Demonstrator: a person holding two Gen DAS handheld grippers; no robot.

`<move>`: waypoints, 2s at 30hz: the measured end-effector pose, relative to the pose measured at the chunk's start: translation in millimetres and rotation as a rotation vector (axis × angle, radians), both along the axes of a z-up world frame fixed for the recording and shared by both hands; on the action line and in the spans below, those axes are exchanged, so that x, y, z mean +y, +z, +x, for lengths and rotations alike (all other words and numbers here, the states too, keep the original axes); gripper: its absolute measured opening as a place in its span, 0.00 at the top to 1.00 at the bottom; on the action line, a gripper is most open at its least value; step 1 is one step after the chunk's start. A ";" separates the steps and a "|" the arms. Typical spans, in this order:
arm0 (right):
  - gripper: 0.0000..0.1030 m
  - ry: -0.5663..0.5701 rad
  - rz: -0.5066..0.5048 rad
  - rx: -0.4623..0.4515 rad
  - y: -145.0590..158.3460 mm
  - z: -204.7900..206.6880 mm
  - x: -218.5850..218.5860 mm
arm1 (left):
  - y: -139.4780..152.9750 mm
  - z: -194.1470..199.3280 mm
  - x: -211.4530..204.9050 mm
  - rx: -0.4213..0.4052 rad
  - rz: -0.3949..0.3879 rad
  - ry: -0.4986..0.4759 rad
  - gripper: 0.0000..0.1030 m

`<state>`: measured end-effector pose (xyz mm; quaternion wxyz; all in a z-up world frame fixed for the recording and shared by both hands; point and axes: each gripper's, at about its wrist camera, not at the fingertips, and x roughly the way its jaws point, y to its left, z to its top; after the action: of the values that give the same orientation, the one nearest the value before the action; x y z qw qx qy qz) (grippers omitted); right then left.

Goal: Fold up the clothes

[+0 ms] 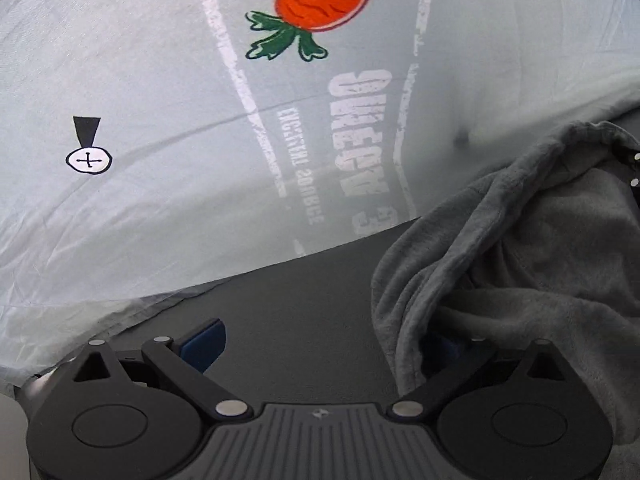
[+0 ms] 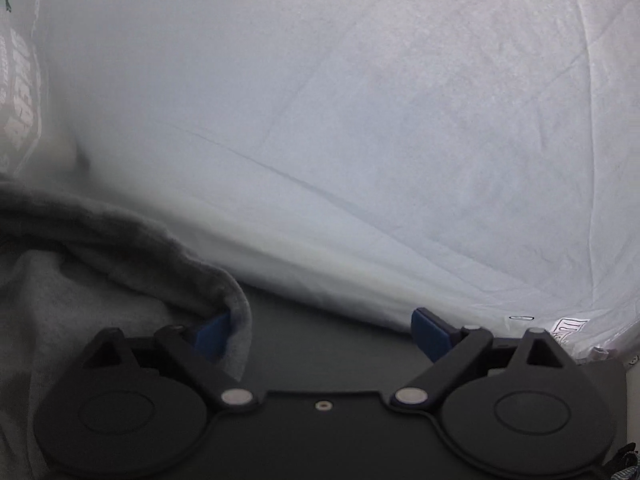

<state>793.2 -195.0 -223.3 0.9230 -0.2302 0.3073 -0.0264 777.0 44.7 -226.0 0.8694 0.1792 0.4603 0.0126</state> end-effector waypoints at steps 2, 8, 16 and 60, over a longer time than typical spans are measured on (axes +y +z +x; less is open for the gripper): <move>0.06 0.016 0.037 -0.026 17.6 -13.7 -3.6 | 21.7 -10.0 14.0 -0.001 -0.136 0.022 0.03; 0.05 0.022 0.131 -0.052 64.4 -68.3 -6.3 | 87.5 -83.9 54.3 -0.071 -0.437 0.139 0.03; 0.03 0.008 0.324 -0.003 74.0 -247.2 -24.9 | 129.8 -291.5 60.8 -0.250 -0.576 0.286 0.02; 0.01 -0.309 0.452 0.308 -8.7 -502.5 144.4 | 37.7 -450.8 443.7 -0.186 -0.683 1.088 0.26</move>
<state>290.7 -50.6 -232.0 0.8785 0.0287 0.4728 -0.0621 326.2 488.4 -188.3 0.7832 -0.3678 0.3862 0.3197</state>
